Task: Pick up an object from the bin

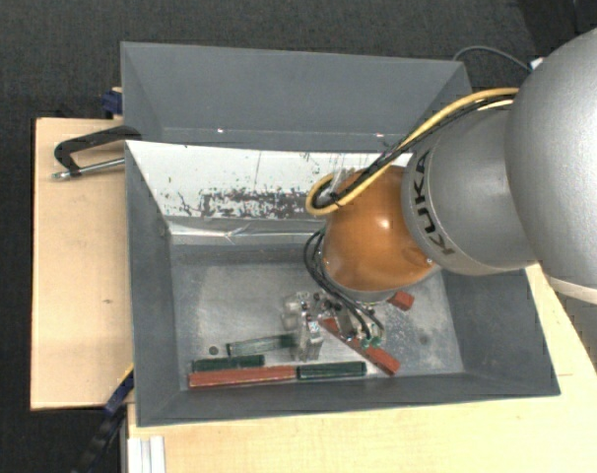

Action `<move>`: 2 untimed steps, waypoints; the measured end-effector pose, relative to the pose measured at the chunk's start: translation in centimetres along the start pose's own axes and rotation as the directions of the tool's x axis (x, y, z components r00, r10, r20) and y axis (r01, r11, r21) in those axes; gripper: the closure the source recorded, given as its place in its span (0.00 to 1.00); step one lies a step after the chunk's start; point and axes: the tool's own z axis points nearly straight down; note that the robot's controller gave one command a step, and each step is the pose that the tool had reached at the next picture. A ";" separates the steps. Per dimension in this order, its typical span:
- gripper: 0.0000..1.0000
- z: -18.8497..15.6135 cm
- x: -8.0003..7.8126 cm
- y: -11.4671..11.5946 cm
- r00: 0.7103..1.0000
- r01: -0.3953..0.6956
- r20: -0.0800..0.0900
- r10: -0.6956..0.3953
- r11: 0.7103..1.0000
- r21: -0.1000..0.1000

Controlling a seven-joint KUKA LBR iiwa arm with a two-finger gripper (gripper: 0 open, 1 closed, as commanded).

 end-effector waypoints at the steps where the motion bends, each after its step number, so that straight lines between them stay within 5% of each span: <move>1: 1.00 -12.1 -4.5 -1.6 0.991 -0.135 0.005 0.135 0.991 0.000; 2: 1.00 -12.1 -4.5 -1.6 0.991 -0.135 0.005 0.135 0.991 0.000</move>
Offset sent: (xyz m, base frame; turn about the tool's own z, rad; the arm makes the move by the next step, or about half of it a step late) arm 0.0000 0.0000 0.0000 0.0000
